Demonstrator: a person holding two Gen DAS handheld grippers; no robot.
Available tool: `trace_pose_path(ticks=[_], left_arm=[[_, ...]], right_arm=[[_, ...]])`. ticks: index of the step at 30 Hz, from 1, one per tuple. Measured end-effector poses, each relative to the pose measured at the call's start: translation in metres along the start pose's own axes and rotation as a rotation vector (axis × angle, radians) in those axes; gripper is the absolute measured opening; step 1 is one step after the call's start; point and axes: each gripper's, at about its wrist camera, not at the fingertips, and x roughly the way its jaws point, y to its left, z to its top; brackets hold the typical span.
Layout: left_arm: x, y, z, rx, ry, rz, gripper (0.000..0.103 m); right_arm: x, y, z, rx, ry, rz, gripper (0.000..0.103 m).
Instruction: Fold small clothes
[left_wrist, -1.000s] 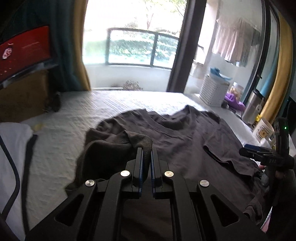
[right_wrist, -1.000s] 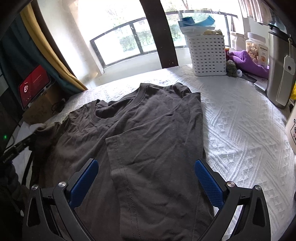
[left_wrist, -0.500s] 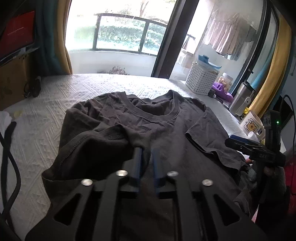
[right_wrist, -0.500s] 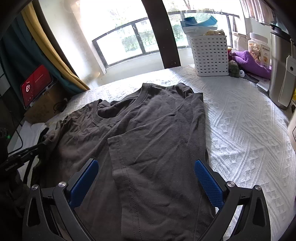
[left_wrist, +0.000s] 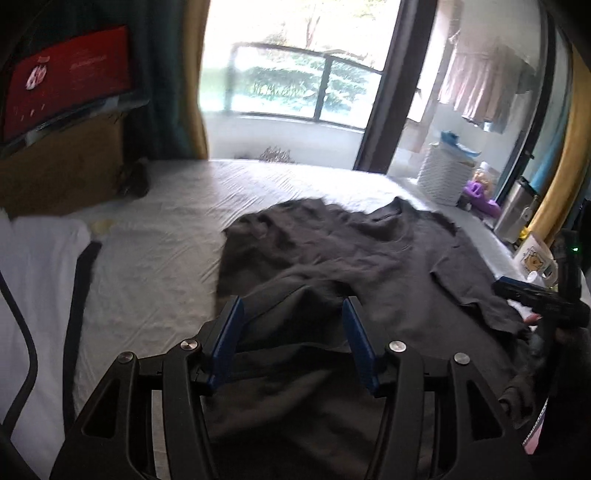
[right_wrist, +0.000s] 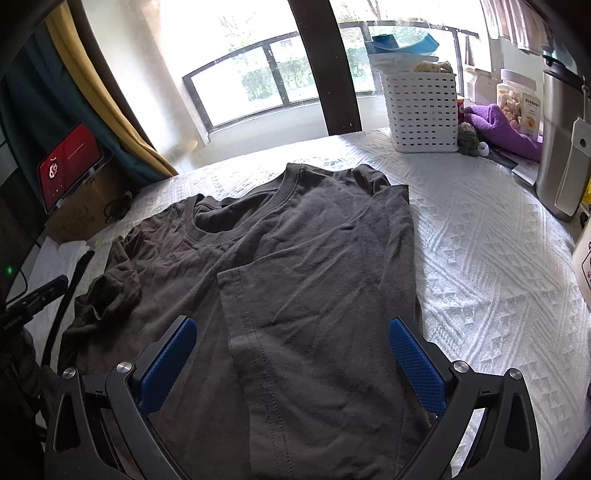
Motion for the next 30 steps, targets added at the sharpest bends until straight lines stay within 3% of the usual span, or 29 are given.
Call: trace_pose_path(ticks=[10,14,16,18,21,24,30], left_arm=[[0.017,0.036,-0.008,-0.047,0.074,0.069,0.055],[0.025,0.050,-0.013,-0.114,0.130,0.083,0.055],[0.023,0.052,-0.017,-0.129,0.115,0.098,0.055],[0.018,0.050,-0.017,-0.118,0.094,0.064,0.054],[0.011,0.045,-0.017,-0.090,0.069,-0.002,0.021],[0.012,0.042,-0.018,-0.077,0.078,-0.041,0.007],[0.007,0.041,-0.018,-0.073,0.062,-0.047,0.001]], right_arm=[[0.000,0.003,0.000,-0.005,0.011,-0.020,0.103],[0.003,0.005,0.000,-0.007,0.017,-0.023,0.103],[0.003,0.007,0.001,-0.010,0.017,-0.022,0.103],[0.004,0.009,0.001,-0.014,0.017,-0.022,0.103],[0.004,0.011,0.001,-0.018,0.020,-0.022,0.103],[0.003,0.014,0.001,-0.020,0.018,-0.020,0.103],[-0.004,0.014,-0.002,-0.018,0.009,-0.021,0.103]])
